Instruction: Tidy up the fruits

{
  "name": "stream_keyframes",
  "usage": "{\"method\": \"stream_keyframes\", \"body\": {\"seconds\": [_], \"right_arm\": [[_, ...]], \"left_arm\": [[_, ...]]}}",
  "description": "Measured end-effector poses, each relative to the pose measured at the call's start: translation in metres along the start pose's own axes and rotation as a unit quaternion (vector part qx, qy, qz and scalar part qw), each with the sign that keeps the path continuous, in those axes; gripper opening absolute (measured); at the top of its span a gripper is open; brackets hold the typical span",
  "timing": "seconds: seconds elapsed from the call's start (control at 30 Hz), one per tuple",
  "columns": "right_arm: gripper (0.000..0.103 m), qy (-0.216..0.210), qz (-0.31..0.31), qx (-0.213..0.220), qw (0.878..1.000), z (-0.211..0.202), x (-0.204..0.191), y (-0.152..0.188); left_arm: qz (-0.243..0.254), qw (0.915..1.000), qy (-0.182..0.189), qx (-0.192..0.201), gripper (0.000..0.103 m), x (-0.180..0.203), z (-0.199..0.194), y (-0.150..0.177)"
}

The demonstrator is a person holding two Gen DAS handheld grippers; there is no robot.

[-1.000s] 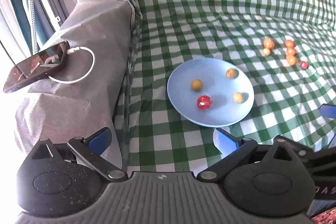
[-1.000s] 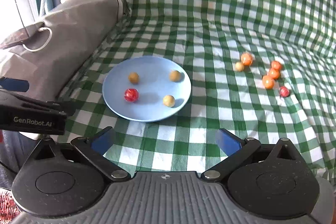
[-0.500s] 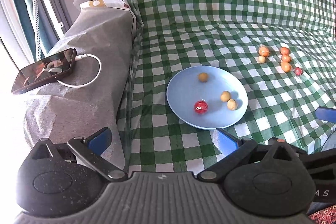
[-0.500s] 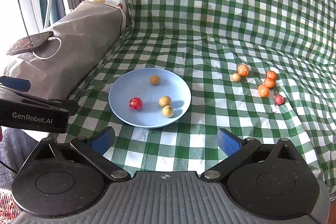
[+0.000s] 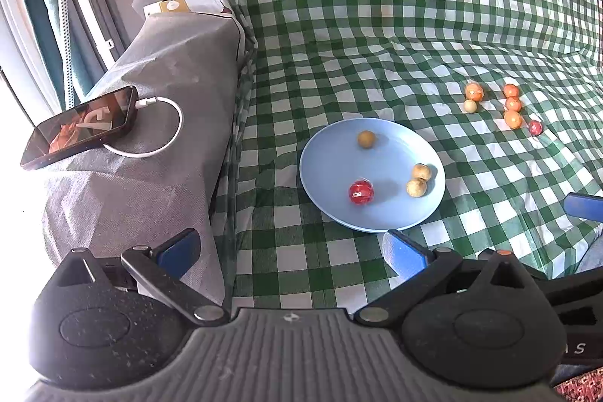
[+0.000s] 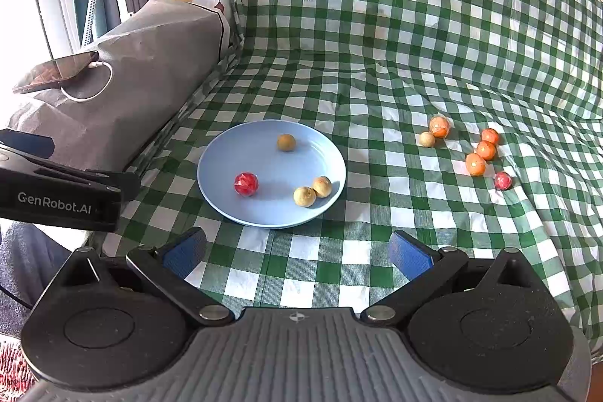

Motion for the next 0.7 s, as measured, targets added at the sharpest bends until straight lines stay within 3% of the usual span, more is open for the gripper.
{"method": "stream_keyframes", "body": {"seconds": [0.7], "right_arm": [[0.102,-0.002,0.005,-0.006,1.000,0.0052,-0.0008,0.0042]], "left_arm": [[0.005,1.0000,-0.002,-0.007,0.103,0.0019,0.0046,0.0015]]}}
Point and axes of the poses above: each gripper's, at about its wrist camera, not at the fingertips, and z roughly the way its jaws point, x to its right, y to its underside, the point moved 2 cm from there along z, roughly the way its jaws point, and after that the axes turned 7 degrees about -z, right-handed, at the moved point
